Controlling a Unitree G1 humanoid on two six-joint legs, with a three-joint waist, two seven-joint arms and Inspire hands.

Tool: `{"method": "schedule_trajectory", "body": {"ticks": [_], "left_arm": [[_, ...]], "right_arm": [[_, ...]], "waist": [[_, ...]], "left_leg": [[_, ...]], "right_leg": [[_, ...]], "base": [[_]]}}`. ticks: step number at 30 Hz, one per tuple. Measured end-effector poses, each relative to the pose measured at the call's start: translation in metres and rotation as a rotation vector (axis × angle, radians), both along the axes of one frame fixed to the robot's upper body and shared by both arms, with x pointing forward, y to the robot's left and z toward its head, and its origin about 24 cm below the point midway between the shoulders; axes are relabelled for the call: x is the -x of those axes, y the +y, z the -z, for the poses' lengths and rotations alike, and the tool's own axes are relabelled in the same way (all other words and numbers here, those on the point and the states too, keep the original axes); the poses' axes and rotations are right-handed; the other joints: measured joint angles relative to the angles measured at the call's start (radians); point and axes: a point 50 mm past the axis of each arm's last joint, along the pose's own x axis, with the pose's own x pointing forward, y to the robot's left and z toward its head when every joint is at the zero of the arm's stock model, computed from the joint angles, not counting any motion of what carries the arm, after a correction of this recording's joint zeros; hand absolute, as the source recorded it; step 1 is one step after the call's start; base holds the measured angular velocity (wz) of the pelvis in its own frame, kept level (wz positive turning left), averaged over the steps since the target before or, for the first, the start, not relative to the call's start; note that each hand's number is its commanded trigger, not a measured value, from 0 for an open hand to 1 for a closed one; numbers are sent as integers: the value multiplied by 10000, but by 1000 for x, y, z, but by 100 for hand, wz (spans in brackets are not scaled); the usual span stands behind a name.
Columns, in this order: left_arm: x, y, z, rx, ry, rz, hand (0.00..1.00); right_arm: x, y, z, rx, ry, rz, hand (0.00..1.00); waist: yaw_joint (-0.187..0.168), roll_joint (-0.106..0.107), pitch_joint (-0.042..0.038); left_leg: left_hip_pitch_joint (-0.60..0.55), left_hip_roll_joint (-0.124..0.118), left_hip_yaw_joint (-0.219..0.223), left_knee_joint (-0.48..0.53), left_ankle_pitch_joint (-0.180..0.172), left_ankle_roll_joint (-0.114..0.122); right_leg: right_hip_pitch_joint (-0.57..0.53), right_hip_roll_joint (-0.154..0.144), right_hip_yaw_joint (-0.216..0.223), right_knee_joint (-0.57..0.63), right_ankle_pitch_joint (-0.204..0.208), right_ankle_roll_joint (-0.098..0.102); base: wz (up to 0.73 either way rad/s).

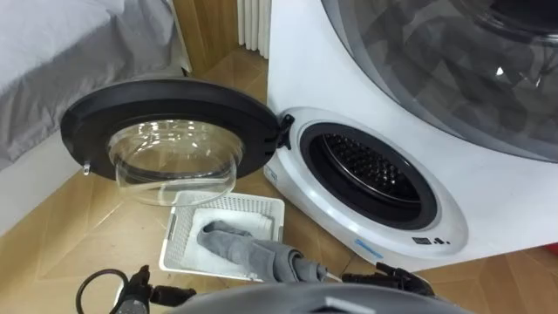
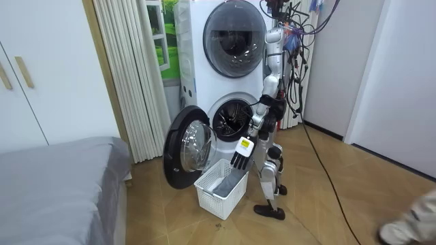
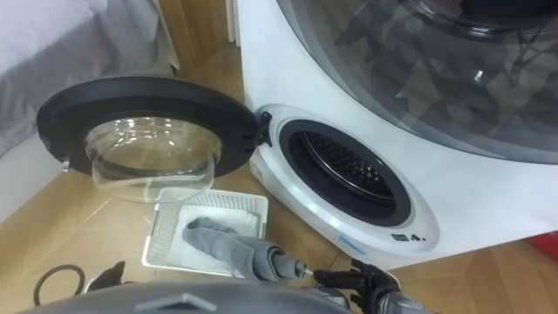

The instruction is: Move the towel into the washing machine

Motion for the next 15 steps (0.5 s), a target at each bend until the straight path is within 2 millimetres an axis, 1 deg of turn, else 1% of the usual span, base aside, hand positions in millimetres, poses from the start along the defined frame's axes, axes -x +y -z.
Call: {"method": "schedule_trajectory", "body": {"ticks": [4, 6, 7, 8, 11, 12, 13, 15], "left_arm": [[1, 0, 0, -14, 47, 99, 0], [1, -1, 0, -16, 77, 175, 0], [0, -2, 1, 0, 67, 201, 0], [-1, -3, 1, 1, 48, 274, 0], [-6, -4, 0, -34, -11, 575, 0], [-10, -5, 0, -78, -55, 768, 0], [-13, -5, 0, -142, -94, 947, 0], [-22, -6, -1, -216, -250, 1174, 0]], "right_arm": [[0, -1, 0, 20, -2, 13, 0], [-1, -2, 0, 34, -24, 26, 0], [-1, -2, -1, 51, -40, 2, 0], [-2, -2, -1, 69, -79, -76, 0], [-8, -3, -2, 102, -208, -166, 0], [-10, -3, -2, 118, -244, -264, 0], [-11, -4, -2, 143, -235, -388, 0], [-15, -3, -3, 141, -255, -584, 0]], "waist": [[-3, 78, -5], [-3, 131, -29], [-3, 163, -68], [-7, 197, -80], [-21, 253, -86], [-17, 236, -88], [-16, 262, -56], [-5, 223, -66]], "left_leg": [[-18, 5, -1, 10, -12, 2], [-63, 6, -13, 35, -12, 2], [-186, 6, -14, 71, -12, 2], [-335, 8, -14, 119, -11, 3], [-580, 6, -52, 282, -9, 5], [-651, 7, -70, 304, -6, 4], [-726, 8, -73, 329, -5, 5], [-983, 13, -72, 389, 0, 7]], "right_leg": [[-2, -2, -42, 23, 0, 0], [-26, -7, -67, 26, 0, 0], [-142, -11, -71, 50, 3, -4], [-277, -13, -66, 69, 15, -21], [-488, -20, -83, 113, 25, -33], [-559, -22, -97, 149, 25, -32], [-648, -29, -111, 181, 25, -32], [-887, -39, -127, 225, 29, -39]], "base": [[0], [2], [0], [0], [1], [0], [0], [0]]}}
